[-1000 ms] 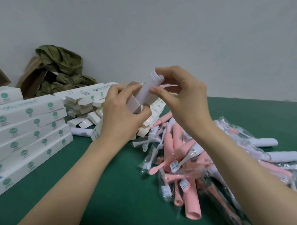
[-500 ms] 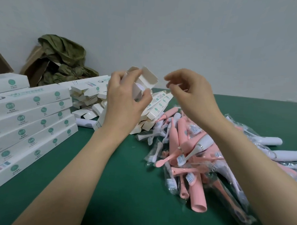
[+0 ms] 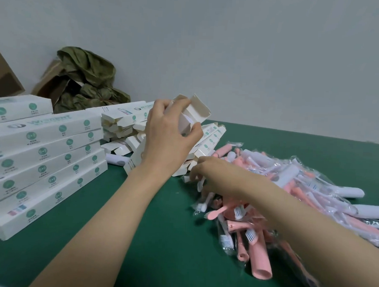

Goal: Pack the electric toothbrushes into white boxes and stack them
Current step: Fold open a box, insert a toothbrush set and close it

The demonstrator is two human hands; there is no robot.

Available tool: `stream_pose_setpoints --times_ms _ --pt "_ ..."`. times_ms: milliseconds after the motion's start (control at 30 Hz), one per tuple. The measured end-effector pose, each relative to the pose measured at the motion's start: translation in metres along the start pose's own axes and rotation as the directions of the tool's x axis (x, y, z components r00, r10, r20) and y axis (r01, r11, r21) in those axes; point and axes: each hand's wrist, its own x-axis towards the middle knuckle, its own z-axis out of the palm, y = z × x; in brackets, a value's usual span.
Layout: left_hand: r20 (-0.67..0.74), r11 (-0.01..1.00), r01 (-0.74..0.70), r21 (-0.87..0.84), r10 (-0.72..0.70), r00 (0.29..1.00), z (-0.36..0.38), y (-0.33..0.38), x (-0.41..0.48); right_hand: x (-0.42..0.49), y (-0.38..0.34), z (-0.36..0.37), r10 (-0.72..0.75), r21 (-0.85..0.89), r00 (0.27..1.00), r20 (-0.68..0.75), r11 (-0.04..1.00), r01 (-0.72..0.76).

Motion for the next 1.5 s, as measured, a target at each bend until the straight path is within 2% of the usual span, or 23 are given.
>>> stream_pose_setpoints --times_ms 133,267,500,600,667,700,733,767,833,900,967,1000,1033,1100,1167,1233,1333,1433,1500 --pt "-0.004 1.000 -0.007 0.005 0.007 1.000 -0.002 0.000 0.003 -0.005 0.017 -0.008 0.056 0.100 0.998 0.006 0.993 -0.056" --pt "0.013 1.000 -0.009 0.011 0.009 1.000 0.000 -0.002 -0.001 -0.015 0.018 -0.009 0.025 0.182 0.988 0.154 0.982 -0.053" --pt "0.045 1.000 -0.017 0.026 0.016 0.999 0.005 -0.002 -0.006 -0.015 0.016 -0.005 -0.041 0.081 0.967 0.250 0.996 0.021" --pt "0.051 0.997 -0.055 0.049 0.052 0.997 0.006 -0.002 -0.008 -0.019 0.014 -0.009 -0.102 0.076 0.970 0.220 0.993 0.088" --pt "0.029 0.993 -0.073 0.093 0.071 0.997 0.005 -0.002 -0.007 -0.025 0.017 -0.018 -0.167 0.194 0.980 0.110 0.970 0.144" --pt "0.015 0.990 -0.077 0.118 0.076 0.997 0.004 -0.002 -0.006 -0.028 0.021 -0.025 -0.169 0.331 0.986 0.009 0.931 0.156" --pt "0.004 0.988 -0.073 0.135 0.073 0.997 0.002 -0.003 -0.003 -0.034 0.025 -0.033 -0.139 0.513 0.986 -0.097 0.842 0.169" --pt "-0.001 0.988 -0.063 0.142 0.063 0.998 0.000 -0.004 -0.001 -0.039 0.028 -0.041 -0.089 0.691 0.981 -0.171 0.699 0.184" --pt "-0.007 0.991 -0.037 0.129 0.038 0.999 -0.004 -0.008 0.002 -0.046 0.031 -0.053 -0.079 0.890 0.974 -0.211 0.396 0.224" --pt "-0.032 0.995 -0.020 0.095 0.023 0.999 -0.006 -0.010 0.004 -0.046 0.023 -0.062 -0.114 0.944 0.960 -0.257 0.185 0.274" --pt "-0.062 0.997 -0.030 0.072 0.034 0.997 -0.006 -0.011 0.004 -0.040 0.011 -0.068 -0.035 0.934 0.933 -0.358 -0.002 0.358" --pt "-0.065 0.996 -0.053 0.066 0.057 0.996 -0.005 -0.010 0.003 -0.036 0.005 -0.070 0.032 0.922 0.924 -0.381 -0.060 0.383" --pt "-0.060 0.995 -0.082 0.062 0.086 0.994 -0.003 -0.008 0.002 -0.031 -0.001 -0.072 0.105 0.915 0.915 -0.389 -0.072 0.397" --pt "-0.053 0.991 -0.124 0.057 0.127 0.991 0.000 -0.006 -0.001 -0.019 -0.009 -0.072 0.294 0.910 0.865 -0.406 0.047 0.411" --pt "-0.055 0.988 -0.142 0.063 0.146 0.988 0.001 -0.005 -0.003 -0.011 -0.011 -0.069 0.479 0.904 0.768 -0.425 0.173 0.392" --pt "-0.048 0.986 -0.151 0.064 0.155 0.987 0.001 -0.006 -0.002 -0.008 -0.008 -0.065 0.576 0.907 0.701 -0.422 0.255 0.336" --pt "-0.036 0.983 -0.171 0.064 0.173 0.984 0.001 -0.005 -0.002 -0.011 -0.004 -0.062 0.570 0.892 0.692 -0.443 0.355 0.279" --pt "-0.035 0.977 -0.203 0.058 0.205 0.978 0.001 -0.002 -0.003 -0.017 -0.003 -0.067 0.470 0.861 0.733 -0.492 0.390 0.328" --pt "-0.035 0.973 -0.224 0.063 0.227 0.973 0.001 0.001 -0.004 -0.018 -0.004 -0.068 0.441 0.829 0.727 -0.526 0.458 0.322"
